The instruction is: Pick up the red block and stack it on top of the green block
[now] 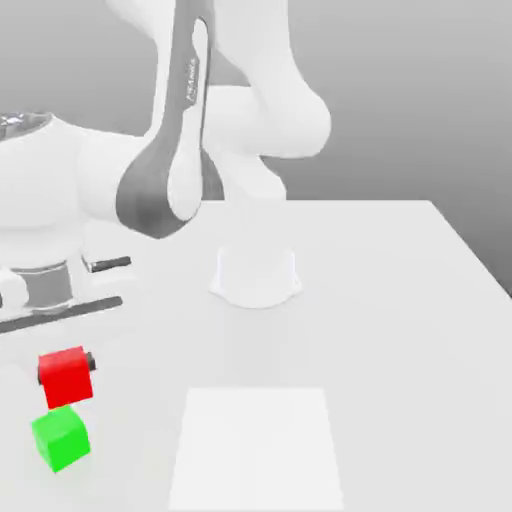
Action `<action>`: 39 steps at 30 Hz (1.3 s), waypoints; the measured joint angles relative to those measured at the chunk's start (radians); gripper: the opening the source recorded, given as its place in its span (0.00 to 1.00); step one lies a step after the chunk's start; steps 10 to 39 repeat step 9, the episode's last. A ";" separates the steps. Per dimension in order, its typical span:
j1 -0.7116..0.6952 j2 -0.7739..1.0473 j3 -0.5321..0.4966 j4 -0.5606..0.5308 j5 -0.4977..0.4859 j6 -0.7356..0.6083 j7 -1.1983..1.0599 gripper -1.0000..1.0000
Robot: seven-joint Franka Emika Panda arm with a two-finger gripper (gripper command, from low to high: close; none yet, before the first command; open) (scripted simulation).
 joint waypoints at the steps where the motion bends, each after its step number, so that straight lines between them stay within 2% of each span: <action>1: -0.007 0.018 0.001 0.004 0.004 0.014 -0.024 0.00; 5: -0.028 0.139 0.021 0.013 0.025 0.126 -0.059 0.00; 6: -0.030 0.163 0.024 0.014 0.030 0.149 -0.062 1.00; 39: -0.030 0.163 0.024 0.014 0.030 0.149 -0.062 1.00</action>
